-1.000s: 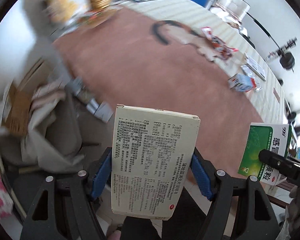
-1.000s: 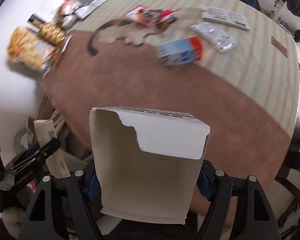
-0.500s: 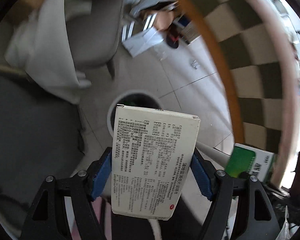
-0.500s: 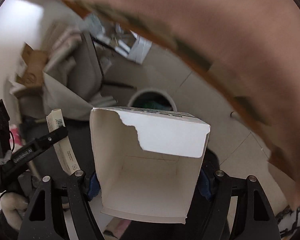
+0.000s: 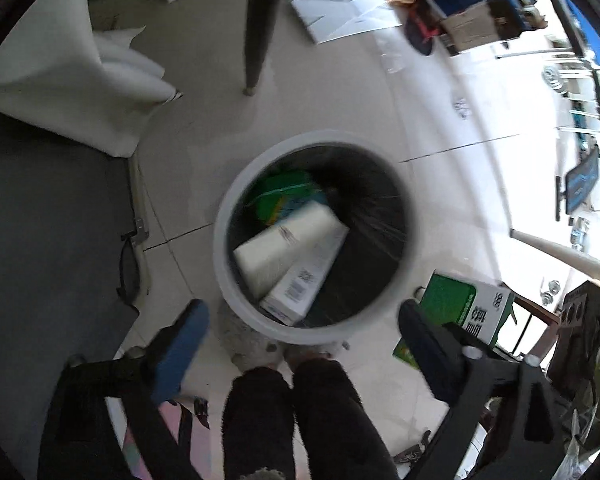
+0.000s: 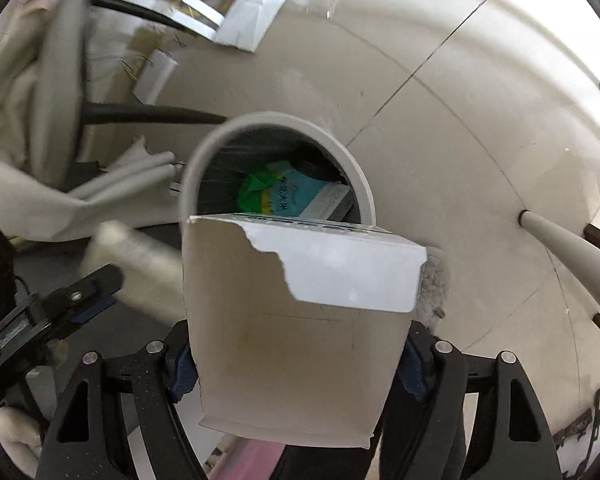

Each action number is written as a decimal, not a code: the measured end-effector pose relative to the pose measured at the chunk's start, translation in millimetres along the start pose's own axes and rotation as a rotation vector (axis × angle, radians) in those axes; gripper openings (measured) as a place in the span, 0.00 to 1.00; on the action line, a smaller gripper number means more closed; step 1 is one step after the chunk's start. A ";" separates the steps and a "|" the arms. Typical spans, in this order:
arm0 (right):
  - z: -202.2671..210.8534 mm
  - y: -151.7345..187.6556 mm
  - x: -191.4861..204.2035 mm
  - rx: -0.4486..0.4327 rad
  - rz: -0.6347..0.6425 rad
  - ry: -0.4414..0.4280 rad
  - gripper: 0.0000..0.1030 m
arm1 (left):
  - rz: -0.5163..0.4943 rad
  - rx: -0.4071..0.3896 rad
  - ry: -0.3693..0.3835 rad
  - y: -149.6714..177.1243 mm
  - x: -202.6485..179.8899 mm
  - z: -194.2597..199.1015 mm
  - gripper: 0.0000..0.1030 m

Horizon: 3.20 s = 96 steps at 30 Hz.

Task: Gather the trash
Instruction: 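Carry both boxes to the bin and open both tools to drop them, then swing both open tools back over the table, then grasp the red-topped milk carton with the left tool while the right tool grasps the foil blister pack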

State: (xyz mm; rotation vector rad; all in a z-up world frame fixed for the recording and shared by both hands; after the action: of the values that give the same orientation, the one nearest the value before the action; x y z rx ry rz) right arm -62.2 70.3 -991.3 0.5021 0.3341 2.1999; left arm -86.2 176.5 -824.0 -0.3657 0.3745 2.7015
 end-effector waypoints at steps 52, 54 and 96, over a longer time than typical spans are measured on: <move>338.3 168.4 81.9 -0.317 0.263 0.185 1.00 | -0.108 -0.187 -0.321 162.5 -83.5 317.9 0.96; 363.9 169.3 79.9 -0.323 0.212 0.137 1.00 | -0.128 -0.233 -0.321 154.3 -101.0 341.6 0.96; 608.5 -205.4 -309.4 -0.396 -0.407 0.083 1.00 | -0.841 -0.008 -0.384 -190.8 -609.8 230.7 0.32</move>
State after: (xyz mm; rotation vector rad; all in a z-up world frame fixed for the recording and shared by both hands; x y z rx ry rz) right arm 535.0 -5.3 -609.4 0.1108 0.0318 1.8274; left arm 488.9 210.9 -464.1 0.0158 0.0631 1.8821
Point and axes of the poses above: each gripper's, at about its wrist camera, not at the fingertips, and z roughly against the way its jaws point, x to its left, y to its underside, the point moved 9 cm from there along -z, roughly the way its jaws point, and after that the axes turned 14 degrees about -z, right-handed, at the moved point
